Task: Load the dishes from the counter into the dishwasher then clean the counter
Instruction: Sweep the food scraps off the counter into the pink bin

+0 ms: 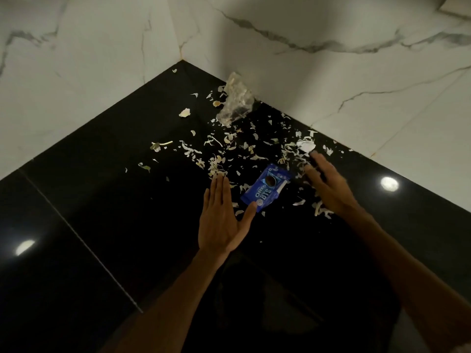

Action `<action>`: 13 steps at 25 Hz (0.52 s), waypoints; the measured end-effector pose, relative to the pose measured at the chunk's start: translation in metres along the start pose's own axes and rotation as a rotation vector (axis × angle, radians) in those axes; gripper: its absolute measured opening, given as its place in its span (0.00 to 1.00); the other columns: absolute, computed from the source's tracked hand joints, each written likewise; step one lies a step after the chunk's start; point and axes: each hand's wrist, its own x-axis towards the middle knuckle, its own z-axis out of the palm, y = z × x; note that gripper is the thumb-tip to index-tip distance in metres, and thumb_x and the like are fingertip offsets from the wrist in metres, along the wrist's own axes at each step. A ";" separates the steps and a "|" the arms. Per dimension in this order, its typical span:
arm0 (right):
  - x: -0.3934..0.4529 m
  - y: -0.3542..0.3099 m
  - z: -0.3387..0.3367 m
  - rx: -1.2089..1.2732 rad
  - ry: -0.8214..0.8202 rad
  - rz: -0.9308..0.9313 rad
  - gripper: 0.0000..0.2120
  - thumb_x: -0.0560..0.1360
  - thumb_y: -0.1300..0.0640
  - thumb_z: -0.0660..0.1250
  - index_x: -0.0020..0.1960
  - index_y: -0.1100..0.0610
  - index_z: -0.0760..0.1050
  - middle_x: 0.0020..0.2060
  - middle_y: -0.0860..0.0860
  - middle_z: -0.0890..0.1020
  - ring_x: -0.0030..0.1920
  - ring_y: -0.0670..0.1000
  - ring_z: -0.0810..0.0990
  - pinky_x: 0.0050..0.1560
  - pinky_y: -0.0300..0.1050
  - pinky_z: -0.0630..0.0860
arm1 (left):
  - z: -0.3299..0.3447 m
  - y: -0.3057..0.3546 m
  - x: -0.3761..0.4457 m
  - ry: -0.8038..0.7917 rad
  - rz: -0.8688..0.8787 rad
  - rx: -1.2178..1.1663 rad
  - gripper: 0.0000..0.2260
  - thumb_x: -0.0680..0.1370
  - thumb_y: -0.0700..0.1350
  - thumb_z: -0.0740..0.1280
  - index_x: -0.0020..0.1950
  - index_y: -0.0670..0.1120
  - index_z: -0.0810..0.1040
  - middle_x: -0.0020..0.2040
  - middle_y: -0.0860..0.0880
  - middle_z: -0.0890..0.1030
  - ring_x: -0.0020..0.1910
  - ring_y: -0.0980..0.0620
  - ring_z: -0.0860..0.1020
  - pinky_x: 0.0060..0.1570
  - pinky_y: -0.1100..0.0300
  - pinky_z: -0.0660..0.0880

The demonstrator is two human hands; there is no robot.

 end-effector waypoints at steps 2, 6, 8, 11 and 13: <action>0.027 0.001 -0.015 0.127 0.161 0.045 0.26 0.81 0.42 0.56 0.76 0.51 0.62 0.63 0.56 0.75 0.56 0.51 0.78 0.53 0.41 0.79 | 0.001 -0.001 0.002 0.006 0.001 -0.005 0.43 0.77 0.72 0.46 0.80 0.44 0.42 0.80 0.47 0.41 0.77 0.55 0.38 0.74 0.59 0.36; 0.089 -0.009 -0.004 -0.107 0.066 -0.034 0.30 0.79 0.32 0.51 0.72 0.49 0.66 0.65 0.57 0.75 0.63 0.56 0.75 0.65 0.59 0.71 | 0.000 0.000 0.005 0.003 -0.001 -0.025 0.42 0.77 0.72 0.47 0.80 0.44 0.43 0.80 0.47 0.42 0.78 0.55 0.38 0.74 0.59 0.37; 0.092 -0.033 0.015 -0.080 -0.066 -0.142 0.26 0.82 0.40 0.51 0.75 0.53 0.64 0.70 0.55 0.71 0.67 0.54 0.71 0.67 0.53 0.66 | 0.000 -0.001 0.006 0.001 0.004 -0.024 0.42 0.77 0.72 0.46 0.80 0.44 0.42 0.80 0.48 0.42 0.78 0.54 0.39 0.75 0.59 0.37; 0.088 -0.049 0.020 0.044 -0.348 -0.176 0.24 0.82 0.41 0.49 0.74 0.49 0.66 0.75 0.51 0.66 0.71 0.52 0.66 0.71 0.54 0.60 | 0.001 0.000 0.006 0.005 -0.006 -0.030 0.43 0.77 0.73 0.46 0.80 0.45 0.43 0.80 0.48 0.42 0.78 0.55 0.39 0.75 0.58 0.38; 0.099 -0.051 0.012 0.208 -0.401 -0.165 0.20 0.84 0.47 0.52 0.69 0.52 0.73 0.72 0.50 0.71 0.67 0.47 0.70 0.70 0.49 0.62 | 0.001 0.000 0.007 0.006 -0.009 -0.042 0.43 0.76 0.73 0.45 0.80 0.45 0.43 0.80 0.48 0.42 0.78 0.55 0.39 0.75 0.59 0.38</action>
